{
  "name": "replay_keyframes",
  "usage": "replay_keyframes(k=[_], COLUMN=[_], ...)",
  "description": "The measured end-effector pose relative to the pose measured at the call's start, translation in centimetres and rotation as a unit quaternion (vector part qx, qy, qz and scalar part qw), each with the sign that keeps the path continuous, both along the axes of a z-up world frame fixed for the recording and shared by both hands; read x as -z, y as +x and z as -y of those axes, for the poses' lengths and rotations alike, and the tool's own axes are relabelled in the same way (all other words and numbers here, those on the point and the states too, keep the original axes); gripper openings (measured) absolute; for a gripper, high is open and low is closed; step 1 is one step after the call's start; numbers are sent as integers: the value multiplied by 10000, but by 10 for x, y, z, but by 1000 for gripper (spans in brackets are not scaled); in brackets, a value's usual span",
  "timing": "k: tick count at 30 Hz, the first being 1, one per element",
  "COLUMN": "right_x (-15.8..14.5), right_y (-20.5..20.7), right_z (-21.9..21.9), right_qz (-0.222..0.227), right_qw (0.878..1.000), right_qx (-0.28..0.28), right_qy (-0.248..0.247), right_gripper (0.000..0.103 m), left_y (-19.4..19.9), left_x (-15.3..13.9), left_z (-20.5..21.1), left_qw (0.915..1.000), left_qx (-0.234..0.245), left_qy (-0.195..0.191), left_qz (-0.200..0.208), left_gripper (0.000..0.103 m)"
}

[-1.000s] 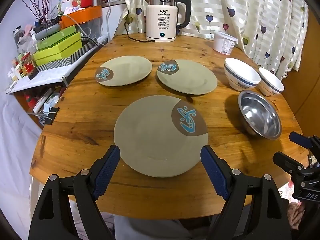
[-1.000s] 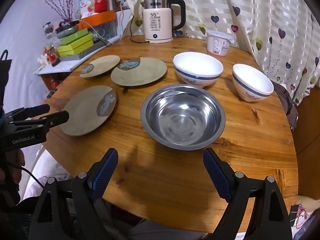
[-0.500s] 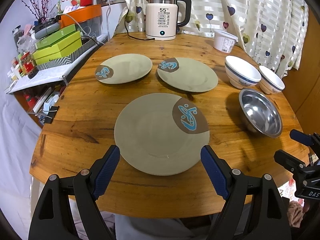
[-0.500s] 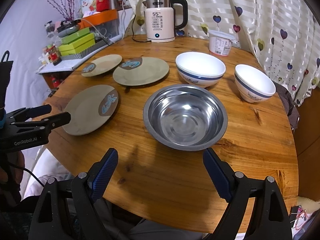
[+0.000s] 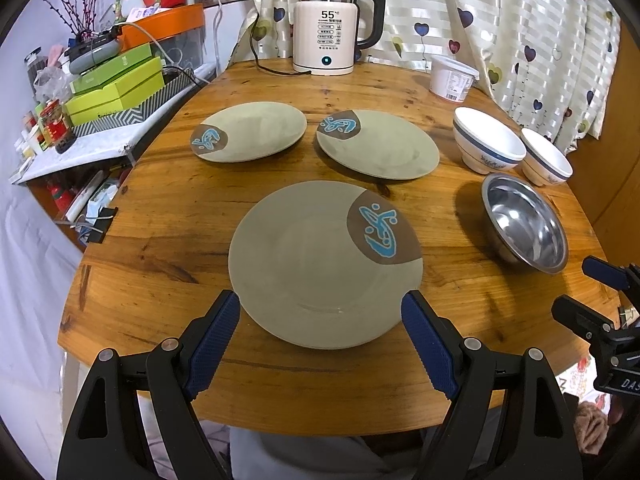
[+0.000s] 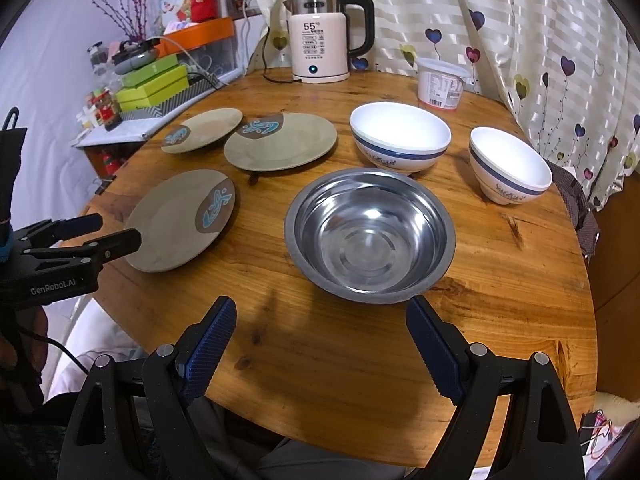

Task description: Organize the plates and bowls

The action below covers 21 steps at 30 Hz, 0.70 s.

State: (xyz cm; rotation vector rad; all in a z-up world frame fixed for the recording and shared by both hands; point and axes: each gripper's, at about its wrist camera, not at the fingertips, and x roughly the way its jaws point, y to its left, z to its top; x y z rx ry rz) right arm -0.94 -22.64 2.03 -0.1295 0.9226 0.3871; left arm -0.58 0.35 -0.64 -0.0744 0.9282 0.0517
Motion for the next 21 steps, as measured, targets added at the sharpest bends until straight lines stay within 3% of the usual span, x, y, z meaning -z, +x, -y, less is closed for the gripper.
replay_keyframes(k=[21], right_x=[1], right_y=[2], right_z=[1], right_qz=[-12], right_qw=[10000], right_qx=[6], right_qy=[10], right_gripper=[87], left_y=[2], left_x=[2], left_z=[6], left_qw=[10000], left_qx=[23], left_qy=[-36], left_qz=[-47], left_gripper=[83])
